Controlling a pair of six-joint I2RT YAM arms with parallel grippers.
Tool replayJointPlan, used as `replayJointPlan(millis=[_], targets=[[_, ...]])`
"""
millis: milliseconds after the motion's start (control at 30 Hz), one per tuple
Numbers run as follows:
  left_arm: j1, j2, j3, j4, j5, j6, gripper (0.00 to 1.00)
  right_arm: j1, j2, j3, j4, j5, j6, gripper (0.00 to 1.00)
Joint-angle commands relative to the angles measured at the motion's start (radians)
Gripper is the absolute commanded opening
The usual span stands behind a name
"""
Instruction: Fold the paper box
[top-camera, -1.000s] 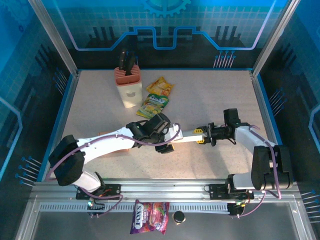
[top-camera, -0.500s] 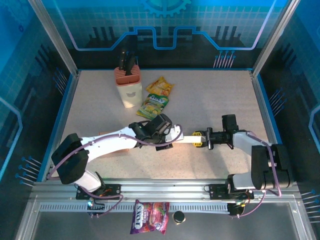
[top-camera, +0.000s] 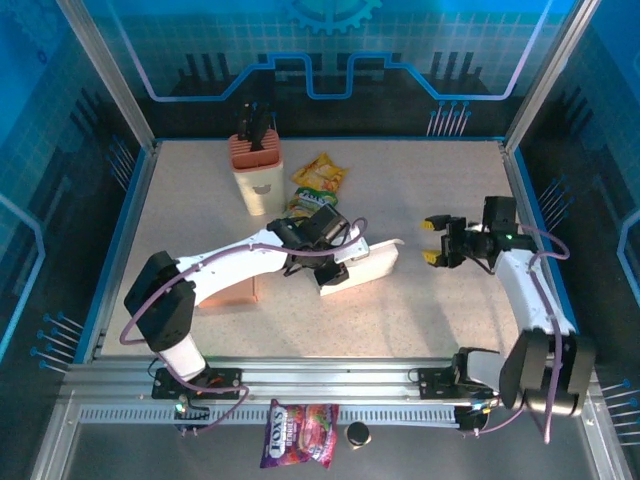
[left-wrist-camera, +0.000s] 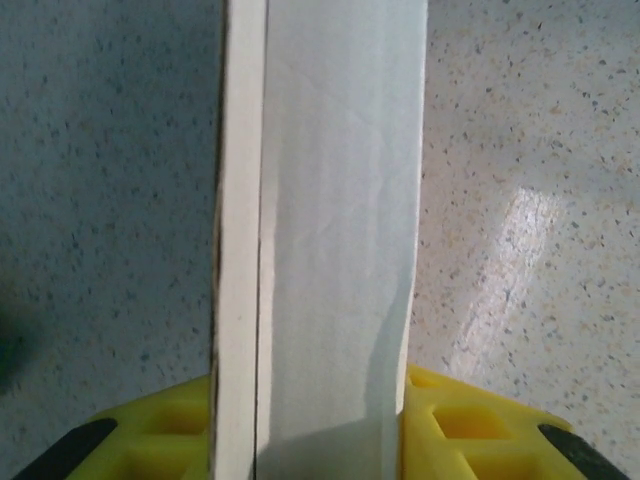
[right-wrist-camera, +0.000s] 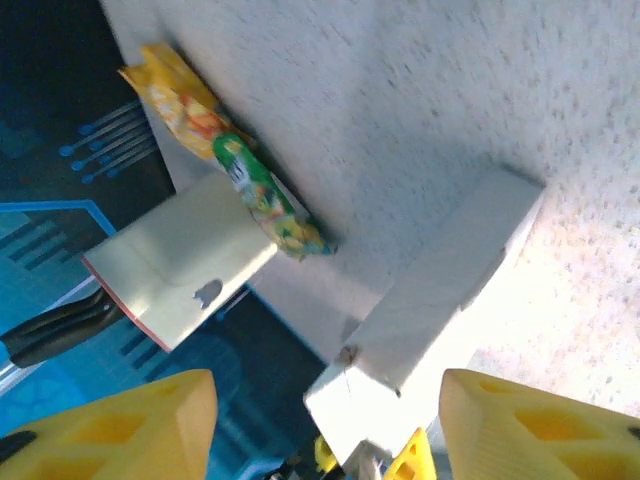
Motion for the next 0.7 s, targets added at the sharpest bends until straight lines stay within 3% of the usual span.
replayJointPlan(millis=[0,200,300,667], targets=[[0.005,0.01,0.019,-0.136,0.024,-0.063,0.34,0.106,-0.122,0.006,-0.18,0.25,-0.093,0.58],[0.007,-0.001,-0.015,-0.118,0.01,-0.046,0.35,0.449,-0.224,-0.119,-0.025,0.439,0.041,0.52],[0.01,0.005,-0.015,-0.116,0.008,-0.034,0.36,0.563,-0.226,-0.155,0.061,0.522,0.103,0.52],[0.015,0.013,-0.009,-0.109,0.006,-0.027,0.4,0.611,-0.094,-0.149,0.225,0.544,0.125,0.49]])
